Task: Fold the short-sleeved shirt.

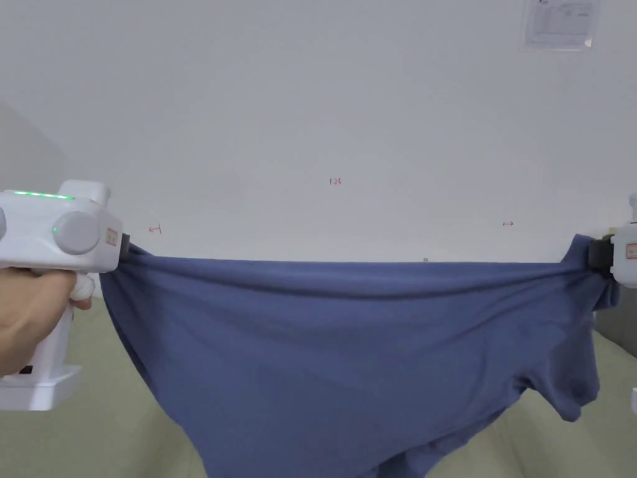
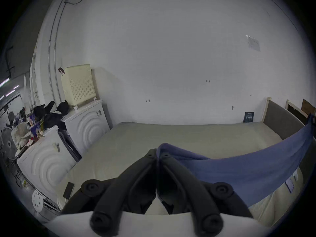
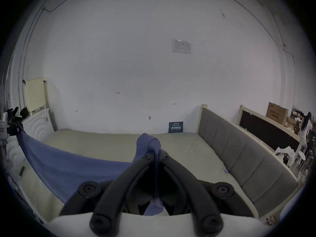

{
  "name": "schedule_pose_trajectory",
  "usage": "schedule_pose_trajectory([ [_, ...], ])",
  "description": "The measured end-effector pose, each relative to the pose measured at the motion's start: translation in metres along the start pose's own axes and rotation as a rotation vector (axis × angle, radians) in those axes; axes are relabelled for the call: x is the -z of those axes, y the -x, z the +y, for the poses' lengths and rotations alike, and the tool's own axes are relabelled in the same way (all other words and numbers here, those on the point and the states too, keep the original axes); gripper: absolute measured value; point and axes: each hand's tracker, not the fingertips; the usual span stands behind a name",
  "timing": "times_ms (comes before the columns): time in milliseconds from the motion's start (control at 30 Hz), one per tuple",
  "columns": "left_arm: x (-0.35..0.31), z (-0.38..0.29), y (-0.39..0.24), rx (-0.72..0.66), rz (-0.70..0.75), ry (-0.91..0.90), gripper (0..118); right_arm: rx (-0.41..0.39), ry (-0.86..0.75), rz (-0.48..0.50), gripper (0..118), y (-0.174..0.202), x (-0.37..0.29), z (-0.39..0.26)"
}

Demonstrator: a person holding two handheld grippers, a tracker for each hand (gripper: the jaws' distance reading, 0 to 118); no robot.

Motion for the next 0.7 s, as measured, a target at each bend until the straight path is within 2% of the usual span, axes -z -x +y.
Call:
schedule_pose_trajectory([
  [100, 0.024, 0.014, -0.007, -0.020, 0.018, -0.013, 0, 0.014, -0.007, -0.016, 3, 0.005, 0.030, 0.013],
  [233, 0.055, 0.012, -0.018, -0.028, 0.023, -0.008, 0, -0.008, 0.003, -0.050, 3, 0.011, 0.069, 0.012],
  [333, 0.082, -0.005, -0.028, -0.015, 0.013, 0.036, 0, 0.028, 0.041, -0.069, 3, 0.010, 0.098, -0.006],
  [500, 0.114, -0.073, -0.040, 0.019, -0.020, 0.176, 0, -0.033, 0.159, -0.043, 3, 0.010, 0.115, -0.077],
  [633, 0.107, -0.135, -0.040, 0.027, -0.050, 0.236, 0, -0.020, 0.276, -0.041, 3, -0.002, 0.103, -0.154],
  [700, 0.089, -0.171, -0.037, 0.034, -0.063, 0.259, 0, 0.028, 0.311, -0.022, 3, -0.013, 0.082, -0.188],
])
